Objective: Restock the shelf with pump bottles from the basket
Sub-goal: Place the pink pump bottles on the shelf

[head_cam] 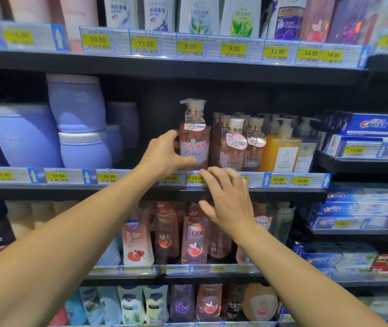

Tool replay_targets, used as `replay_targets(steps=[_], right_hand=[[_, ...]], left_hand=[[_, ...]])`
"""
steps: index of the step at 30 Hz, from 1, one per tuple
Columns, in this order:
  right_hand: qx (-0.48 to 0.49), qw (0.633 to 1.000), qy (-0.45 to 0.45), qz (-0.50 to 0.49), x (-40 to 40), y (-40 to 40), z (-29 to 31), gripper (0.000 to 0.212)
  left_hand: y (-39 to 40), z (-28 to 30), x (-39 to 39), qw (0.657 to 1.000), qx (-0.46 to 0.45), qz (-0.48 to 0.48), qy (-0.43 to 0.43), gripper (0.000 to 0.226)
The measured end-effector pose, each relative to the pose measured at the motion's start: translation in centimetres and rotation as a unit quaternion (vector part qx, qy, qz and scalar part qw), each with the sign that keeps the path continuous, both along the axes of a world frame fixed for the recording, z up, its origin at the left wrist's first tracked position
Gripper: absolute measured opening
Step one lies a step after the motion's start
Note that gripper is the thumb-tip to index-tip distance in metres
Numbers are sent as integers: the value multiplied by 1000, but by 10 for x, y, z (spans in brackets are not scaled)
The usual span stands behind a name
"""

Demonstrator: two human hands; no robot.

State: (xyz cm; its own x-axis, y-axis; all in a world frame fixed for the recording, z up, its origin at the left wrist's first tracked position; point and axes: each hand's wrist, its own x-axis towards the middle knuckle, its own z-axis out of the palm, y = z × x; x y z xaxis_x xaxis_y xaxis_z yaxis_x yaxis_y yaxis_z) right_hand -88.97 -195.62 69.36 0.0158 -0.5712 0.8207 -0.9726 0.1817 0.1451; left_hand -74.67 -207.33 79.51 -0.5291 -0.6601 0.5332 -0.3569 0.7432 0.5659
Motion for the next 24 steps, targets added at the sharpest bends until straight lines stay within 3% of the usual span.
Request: replay_targets(steps=[18,20,24], right_hand=[[11,1000,-26,-7,6,4,2,73],[10,1000,-24,-8,6,4,2,74],[5,1000,-23,-8,6,4,2,73]], left_hand=[[4,4,-9,998,16,40,-35,65],[6,3,-6,998,-24,63,-12,78],[12,1,1,976,-204,76,22,88]])
